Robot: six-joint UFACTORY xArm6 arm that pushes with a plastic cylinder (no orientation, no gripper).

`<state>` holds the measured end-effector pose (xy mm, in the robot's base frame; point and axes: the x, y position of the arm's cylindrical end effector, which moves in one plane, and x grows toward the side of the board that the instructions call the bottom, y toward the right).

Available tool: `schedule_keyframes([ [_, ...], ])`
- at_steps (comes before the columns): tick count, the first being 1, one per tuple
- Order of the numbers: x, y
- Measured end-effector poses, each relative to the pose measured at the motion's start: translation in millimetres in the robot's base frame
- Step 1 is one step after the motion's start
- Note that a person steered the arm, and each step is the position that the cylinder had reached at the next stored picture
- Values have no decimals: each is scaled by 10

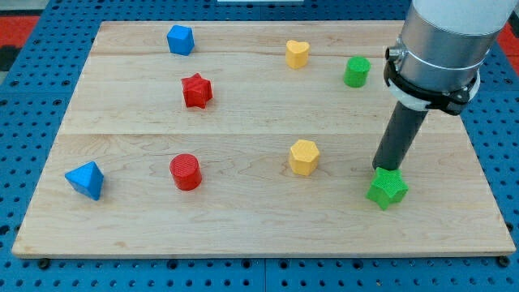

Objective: Move the green circle to the top left side of the green star

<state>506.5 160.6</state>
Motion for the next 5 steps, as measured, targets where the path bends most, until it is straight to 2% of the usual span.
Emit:
schedule_keyframes([
  [1, -53, 33],
  [2, -466, 393],
  [4, -1750, 568],
  [5, -2088, 149],
])
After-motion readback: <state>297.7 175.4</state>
